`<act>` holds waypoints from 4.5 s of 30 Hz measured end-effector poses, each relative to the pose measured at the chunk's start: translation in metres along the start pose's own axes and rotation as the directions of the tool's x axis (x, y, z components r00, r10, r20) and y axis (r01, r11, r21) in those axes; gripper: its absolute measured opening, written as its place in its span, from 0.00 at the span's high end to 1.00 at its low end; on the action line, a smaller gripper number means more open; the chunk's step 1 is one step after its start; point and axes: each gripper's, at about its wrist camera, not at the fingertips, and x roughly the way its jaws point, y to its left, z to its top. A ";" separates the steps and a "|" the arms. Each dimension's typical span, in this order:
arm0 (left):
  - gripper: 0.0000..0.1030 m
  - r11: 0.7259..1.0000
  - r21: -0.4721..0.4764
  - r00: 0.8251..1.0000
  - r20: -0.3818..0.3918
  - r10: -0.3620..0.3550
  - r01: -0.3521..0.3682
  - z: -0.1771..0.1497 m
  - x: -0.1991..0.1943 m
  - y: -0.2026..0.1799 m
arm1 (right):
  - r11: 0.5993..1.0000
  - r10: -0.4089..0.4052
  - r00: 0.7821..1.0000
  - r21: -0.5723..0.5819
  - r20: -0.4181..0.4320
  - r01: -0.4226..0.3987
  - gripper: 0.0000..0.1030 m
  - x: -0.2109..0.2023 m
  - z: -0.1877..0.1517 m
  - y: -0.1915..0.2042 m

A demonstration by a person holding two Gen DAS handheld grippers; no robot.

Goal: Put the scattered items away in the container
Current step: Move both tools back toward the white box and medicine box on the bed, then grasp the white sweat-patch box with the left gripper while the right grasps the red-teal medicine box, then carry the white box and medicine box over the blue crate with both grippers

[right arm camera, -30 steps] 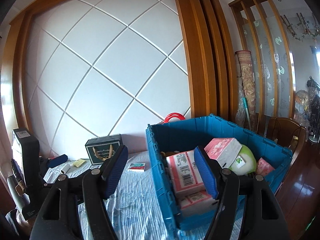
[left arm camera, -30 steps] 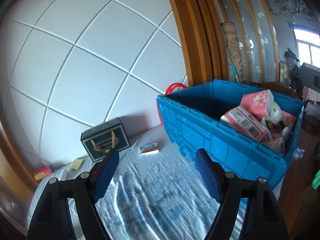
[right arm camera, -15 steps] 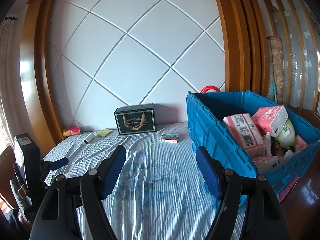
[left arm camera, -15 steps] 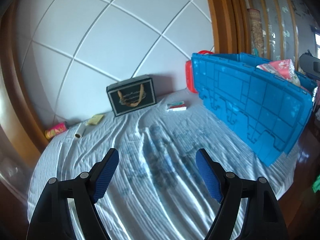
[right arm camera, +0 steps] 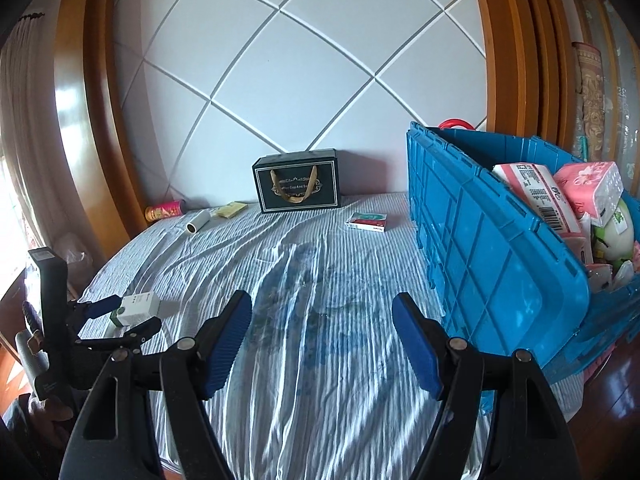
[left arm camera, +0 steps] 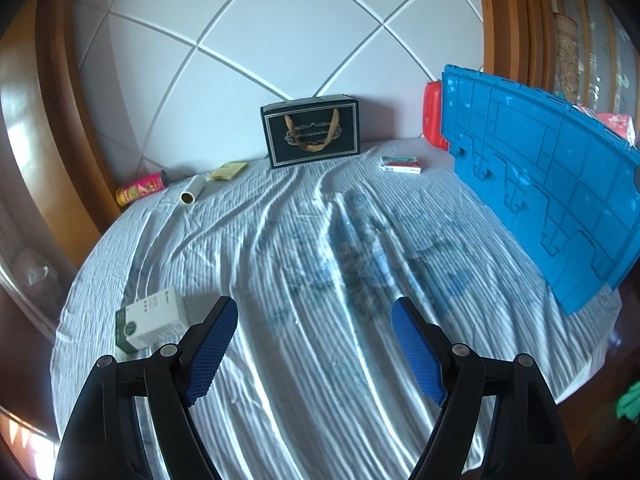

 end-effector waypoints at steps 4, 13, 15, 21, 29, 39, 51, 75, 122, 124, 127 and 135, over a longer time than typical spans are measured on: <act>0.23 1.000 0.021 1.000 0.008 -0.004 0.003 0.003 0.006 0.005 | 1.000 0.020 1.000 -0.005 -0.019 -0.020 0.30 0.016 0.005 0.007; 0.22 0.999 0.044 0.999 -0.043 -0.011 0.013 0.000 0.050 0.065 | 0.997 0.072 0.996 -0.013 -0.060 -0.073 0.30 0.072 0.015 0.052; 0.22 0.999 0.051 0.998 -0.069 -0.014 0.018 0.000 0.064 0.085 | 0.996 0.080 0.995 -0.020 -0.067 -0.082 0.30 0.084 0.017 0.066; 0.22 0.990 0.137 0.991 -0.131 -0.023 0.042 -0.007 0.102 0.130 | 0.993 0.105 0.991 -0.038 -0.087 -0.109 0.30 0.119 0.022 0.107; 0.22 0.969 0.239 0.976 -0.219 -0.005 0.058 -0.040 0.135 0.170 | 0.984 0.166 0.978 -0.043 -0.128 -0.172 0.30 0.162 0.018 0.135; 0.22 0.842 0.467 0.947 -0.286 -0.143 0.268 -0.045 0.159 0.230 | 0.989 0.108 0.972 -0.073 -0.209 -0.126 0.30 0.191 0.002 0.177; 0.21 0.596 0.568 0.814 -0.493 -0.306 0.568 -0.049 0.240 0.278 | 0.999 -0.052 0.961 -0.005 -0.270 0.052 0.30 0.228 0.000 0.211; 0.24 0.843 0.216 0.799 -0.497 -0.339 0.492 -0.055 0.258 0.201 | 0.996 -0.084 0.944 -0.037 -0.320 0.077 0.30 0.325 0.023 0.161; 0.22 0.955 0.036 0.852 -0.461 -0.246 0.296 0.060 0.379 0.018 | 0.980 0.072 0.791 -0.105 -0.608 -0.169 0.27 0.607 0.098 -0.081; 0.22 0.954 0.035 0.853 -0.459 -0.249 0.297 0.059 0.378 0.018 | 0.971 0.072 0.777 -0.135 -0.625 -0.199 0.25 0.605 0.092 -0.071; 0.22 0.956 0.042 0.855 -0.460 -0.240 0.291 0.059 0.378 0.018 | 0.956 0.018 0.753 -0.210 -0.658 -0.206 0.24 0.608 0.080 -0.060; 0.22 0.965 0.060 0.875 -0.440 -0.204 0.255 0.055 0.376 0.013 | 0.973 -0.085 0.811 -0.223 -0.578 -0.056 0.29 0.596 0.069 -0.055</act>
